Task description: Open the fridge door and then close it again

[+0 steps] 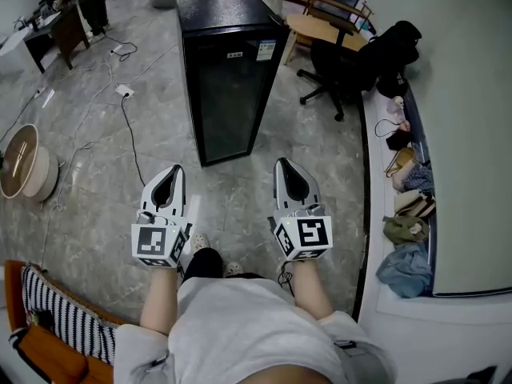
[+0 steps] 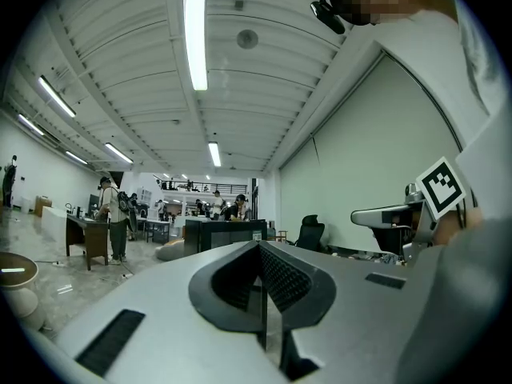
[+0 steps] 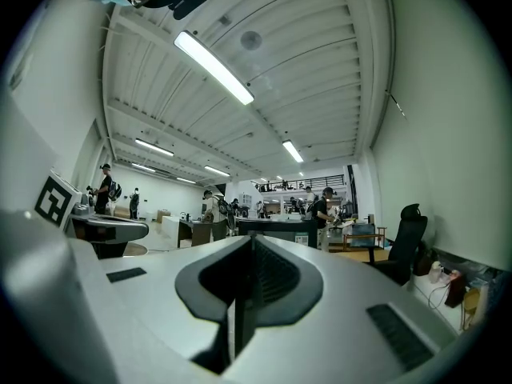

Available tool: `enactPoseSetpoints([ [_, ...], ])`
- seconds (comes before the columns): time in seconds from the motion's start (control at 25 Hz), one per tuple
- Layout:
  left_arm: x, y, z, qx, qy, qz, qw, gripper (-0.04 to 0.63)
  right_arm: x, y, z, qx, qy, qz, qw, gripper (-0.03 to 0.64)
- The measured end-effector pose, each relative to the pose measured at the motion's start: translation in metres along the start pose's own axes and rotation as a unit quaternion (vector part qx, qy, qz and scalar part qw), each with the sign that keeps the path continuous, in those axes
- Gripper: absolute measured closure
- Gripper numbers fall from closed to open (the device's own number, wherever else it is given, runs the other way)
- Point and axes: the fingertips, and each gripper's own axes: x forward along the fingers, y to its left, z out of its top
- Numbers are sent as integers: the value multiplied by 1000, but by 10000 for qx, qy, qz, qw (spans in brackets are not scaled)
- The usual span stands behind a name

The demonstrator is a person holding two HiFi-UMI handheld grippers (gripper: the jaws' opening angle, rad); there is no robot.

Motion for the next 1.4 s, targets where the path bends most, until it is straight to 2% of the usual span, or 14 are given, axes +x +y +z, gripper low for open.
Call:
enactPoseSetpoints([
  [0.44, 62, 38, -8, 85, 250, -115, 9996, 581, 71, -6, -6, 7, 64, -45, 10000, 592],
  [0.96, 147, 113, -9, 79, 117, -486, 9987, 580, 171, -7, -8, -17, 52, -363, 9993, 592],
  [1.4, 183, 170, -17, 104, 134, -751, 9970, 580, 226, 13, -14, 25, -40, -649, 9979, 591],
])
